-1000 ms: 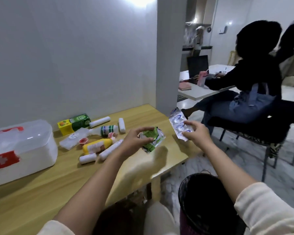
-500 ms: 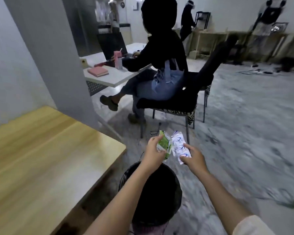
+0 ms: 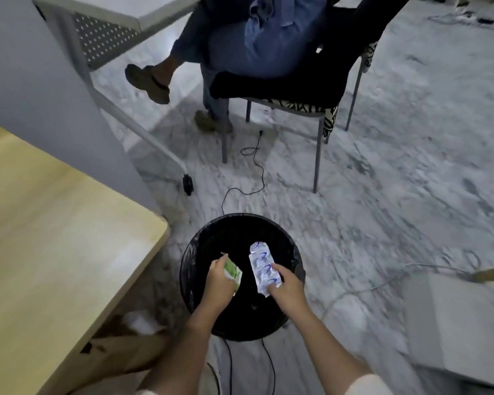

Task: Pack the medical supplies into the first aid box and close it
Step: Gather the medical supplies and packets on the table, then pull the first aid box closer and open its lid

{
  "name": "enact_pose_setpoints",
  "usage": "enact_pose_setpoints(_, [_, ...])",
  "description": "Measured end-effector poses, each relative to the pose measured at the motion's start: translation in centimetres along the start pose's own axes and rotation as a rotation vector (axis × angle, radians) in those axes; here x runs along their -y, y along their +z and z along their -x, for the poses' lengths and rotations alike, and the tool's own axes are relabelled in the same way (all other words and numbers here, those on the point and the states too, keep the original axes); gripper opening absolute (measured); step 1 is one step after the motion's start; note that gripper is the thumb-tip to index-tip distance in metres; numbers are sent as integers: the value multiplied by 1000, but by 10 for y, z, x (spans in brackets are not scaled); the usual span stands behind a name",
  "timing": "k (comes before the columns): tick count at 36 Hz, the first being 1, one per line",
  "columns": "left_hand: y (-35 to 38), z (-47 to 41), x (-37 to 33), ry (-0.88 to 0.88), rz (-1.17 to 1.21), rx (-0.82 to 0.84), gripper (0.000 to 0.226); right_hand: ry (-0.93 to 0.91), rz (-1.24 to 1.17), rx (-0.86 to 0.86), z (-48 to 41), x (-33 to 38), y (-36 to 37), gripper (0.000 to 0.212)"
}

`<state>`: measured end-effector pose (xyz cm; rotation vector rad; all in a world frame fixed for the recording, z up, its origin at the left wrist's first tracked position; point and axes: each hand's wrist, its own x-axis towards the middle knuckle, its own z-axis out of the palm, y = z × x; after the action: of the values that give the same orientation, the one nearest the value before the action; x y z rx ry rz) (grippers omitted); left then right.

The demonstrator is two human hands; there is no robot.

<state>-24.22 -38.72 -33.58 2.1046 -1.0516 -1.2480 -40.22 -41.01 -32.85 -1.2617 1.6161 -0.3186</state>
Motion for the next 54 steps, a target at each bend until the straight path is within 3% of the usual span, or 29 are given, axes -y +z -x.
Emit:
enact_pose_setpoints(5, [3,-7,7,-25,-56,69,70,46,81,79,-6,-2,11,59])
enact_pose_setpoints(15, [-6,16,-12,62,-243,60,64,-68,281,114,9,15,-18,59])
enact_pose_setpoints(30, [-54,125,-165,400,-367,-14,54,-306,175,-142,112,124,-125,47])
enact_pose_setpoints(35, [-100,183,-206,518,-357,-157,28,-457,117,-202,158,176,-136,44])
enact_pose_setpoints(38, [-137,217,-212,590,-320,-275,43,-593,108,-210,184,211,-129,42])
enact_pose_setpoints(42, [-195,265,-202,623,-303,-425,48,-789,117,-180,224,259,-96,42])
enact_pose_setpoints(46, [-257,310,-172,632,-312,-586,46,-968,113,-74,274,302,-46,41])
enact_pose_setpoints(54, [-357,392,-78,470,-383,-880,54,-1271,116,181,360,359,78,38])
